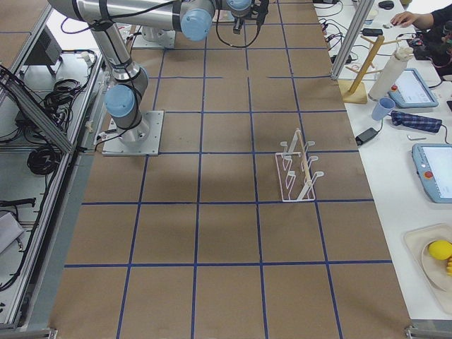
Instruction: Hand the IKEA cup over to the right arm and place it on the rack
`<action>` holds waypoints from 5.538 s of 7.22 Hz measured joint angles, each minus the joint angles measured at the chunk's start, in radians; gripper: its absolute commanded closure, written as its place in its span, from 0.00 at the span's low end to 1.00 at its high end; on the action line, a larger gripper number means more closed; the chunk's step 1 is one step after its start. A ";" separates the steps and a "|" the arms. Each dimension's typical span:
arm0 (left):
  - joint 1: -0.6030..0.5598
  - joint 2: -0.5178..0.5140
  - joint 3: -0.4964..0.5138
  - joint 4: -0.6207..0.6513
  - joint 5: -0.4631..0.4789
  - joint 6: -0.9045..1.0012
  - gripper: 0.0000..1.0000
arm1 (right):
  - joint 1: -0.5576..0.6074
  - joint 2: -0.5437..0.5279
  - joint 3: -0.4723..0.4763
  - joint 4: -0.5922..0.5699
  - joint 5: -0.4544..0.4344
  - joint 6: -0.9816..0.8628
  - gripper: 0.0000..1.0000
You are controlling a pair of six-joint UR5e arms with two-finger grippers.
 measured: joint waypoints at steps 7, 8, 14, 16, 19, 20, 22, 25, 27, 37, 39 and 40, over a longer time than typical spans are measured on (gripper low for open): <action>-0.003 -0.083 0.007 0.036 0.004 0.009 1.00 | -0.051 0.023 0.106 0.001 0.444 -0.266 0.00; -0.003 -0.082 0.008 0.037 0.004 0.008 1.00 | -0.051 0.024 0.123 0.003 0.458 -0.294 0.00; -0.053 0.023 0.242 -0.332 0.026 -0.056 1.00 | -0.044 0.022 0.169 0.194 0.571 -0.298 0.00; -0.108 0.075 0.335 -0.623 -0.067 -0.200 1.00 | -0.043 0.022 0.164 0.200 0.574 -0.303 0.00; -0.169 0.141 0.335 -0.973 -0.436 -0.451 1.00 | -0.041 0.017 0.160 0.189 0.597 -0.337 0.00; -0.213 0.156 0.326 -1.067 -0.579 -0.540 1.00 | -0.040 0.019 0.160 0.189 0.614 -0.347 0.00; -0.299 0.180 0.316 -1.223 -0.812 -0.669 1.00 | -0.040 0.023 0.161 0.189 0.637 -0.363 0.00; -0.467 0.192 0.256 -1.347 -1.133 -0.698 1.00 | -0.044 0.034 0.167 0.193 0.641 -0.365 0.00; -0.559 0.203 0.225 -1.348 -1.297 -0.710 1.00 | -0.047 0.041 0.169 0.201 0.640 -0.361 0.00; -0.682 0.201 0.231 -1.326 -1.464 -0.748 1.00 | 0.001 0.013 0.160 0.310 0.669 -0.317 0.00; -0.683 0.200 0.230 -1.321 -1.463 -0.748 1.00 | 0.022 0.013 0.160 0.308 0.670 -0.316 0.00; -0.683 0.200 0.230 -1.320 -1.463 -0.748 1.00 | 0.032 0.013 0.160 0.308 0.671 -0.315 0.00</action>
